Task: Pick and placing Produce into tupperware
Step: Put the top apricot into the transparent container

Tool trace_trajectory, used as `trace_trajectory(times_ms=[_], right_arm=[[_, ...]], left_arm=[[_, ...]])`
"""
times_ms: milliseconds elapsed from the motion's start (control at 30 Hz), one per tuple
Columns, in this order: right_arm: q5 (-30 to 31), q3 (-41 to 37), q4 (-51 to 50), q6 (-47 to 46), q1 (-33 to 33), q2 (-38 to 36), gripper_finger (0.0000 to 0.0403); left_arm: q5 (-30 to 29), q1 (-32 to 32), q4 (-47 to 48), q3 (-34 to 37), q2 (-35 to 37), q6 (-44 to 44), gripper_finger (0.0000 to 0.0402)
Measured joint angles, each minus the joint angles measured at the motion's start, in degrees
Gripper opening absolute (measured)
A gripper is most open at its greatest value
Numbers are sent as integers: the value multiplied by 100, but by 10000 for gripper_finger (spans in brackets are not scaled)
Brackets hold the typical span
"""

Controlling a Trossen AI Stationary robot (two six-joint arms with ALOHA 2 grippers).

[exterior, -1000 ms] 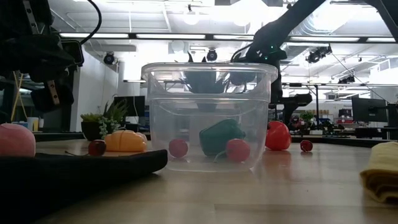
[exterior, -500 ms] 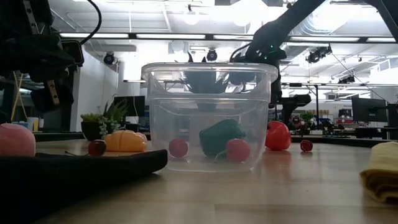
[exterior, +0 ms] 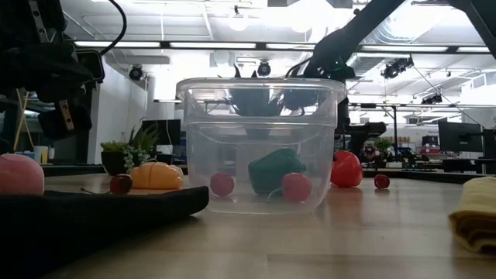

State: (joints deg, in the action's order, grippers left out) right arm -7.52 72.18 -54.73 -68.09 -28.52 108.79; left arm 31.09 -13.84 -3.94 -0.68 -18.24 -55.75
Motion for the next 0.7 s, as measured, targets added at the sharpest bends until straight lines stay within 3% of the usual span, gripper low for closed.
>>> trace_trajectory(times_ms=[267,400,533,700], right_arm=[[53,-57,96,20,-13,-2,243],[-286,-471,529,-149,-31,1,243],[112,-551,568,-346,200,-21,243],[98,-514,589,-296,182,-13,243]], left_arm=[[0,0,2,0,0,-2,1],[25,2,2,0,-2,-4,1],[42,0,2,1,-1,-4,1],[39,-1,2,1,0,4,1]])
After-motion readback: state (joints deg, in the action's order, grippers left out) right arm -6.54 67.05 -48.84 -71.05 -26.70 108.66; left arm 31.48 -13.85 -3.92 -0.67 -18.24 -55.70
